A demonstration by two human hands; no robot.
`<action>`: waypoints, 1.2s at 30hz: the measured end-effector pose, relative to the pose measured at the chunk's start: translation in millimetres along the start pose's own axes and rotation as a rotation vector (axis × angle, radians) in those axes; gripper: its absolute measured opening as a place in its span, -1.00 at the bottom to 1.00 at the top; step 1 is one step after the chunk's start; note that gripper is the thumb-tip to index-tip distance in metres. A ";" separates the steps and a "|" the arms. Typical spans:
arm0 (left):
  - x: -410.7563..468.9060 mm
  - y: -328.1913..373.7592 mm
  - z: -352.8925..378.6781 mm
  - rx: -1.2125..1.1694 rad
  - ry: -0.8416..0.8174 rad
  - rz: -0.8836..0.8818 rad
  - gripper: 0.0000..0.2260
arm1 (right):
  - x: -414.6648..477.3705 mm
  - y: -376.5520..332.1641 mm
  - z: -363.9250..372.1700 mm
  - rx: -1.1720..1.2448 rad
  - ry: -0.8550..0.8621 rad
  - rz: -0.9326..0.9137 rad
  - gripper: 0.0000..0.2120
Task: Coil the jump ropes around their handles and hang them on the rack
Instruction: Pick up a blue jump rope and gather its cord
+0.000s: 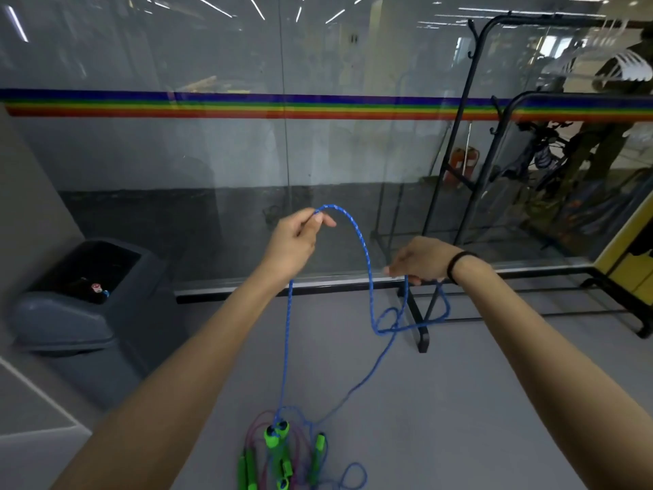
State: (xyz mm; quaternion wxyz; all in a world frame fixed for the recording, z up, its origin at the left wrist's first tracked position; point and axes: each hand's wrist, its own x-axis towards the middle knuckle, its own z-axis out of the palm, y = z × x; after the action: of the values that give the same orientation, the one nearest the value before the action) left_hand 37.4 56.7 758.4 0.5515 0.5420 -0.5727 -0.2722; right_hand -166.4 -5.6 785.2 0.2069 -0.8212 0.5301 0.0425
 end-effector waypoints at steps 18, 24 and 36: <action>17.9 25.2 -30.5 -0.173 0.106 0.056 -0.72 | 42.8 -68.6 122.7 0.575 0.050 -0.282 -0.78; -7.5 -92.6 -40.5 0.066 0.053 -0.390 -0.68 | 15.3 -76.2 52.5 0.948 0.148 -0.428 -0.74; -79.6 -122.4 51.4 0.009 -0.356 -0.509 -0.89 | -6.7 -92.9 -25.2 1.211 0.200 -0.696 -0.75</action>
State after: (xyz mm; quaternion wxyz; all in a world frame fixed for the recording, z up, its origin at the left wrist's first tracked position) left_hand 13.4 83.0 607.7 0.3540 0.6144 -0.5073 -0.4897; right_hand -90.6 23.2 837.4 0.5792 -0.6836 0.1834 -0.4044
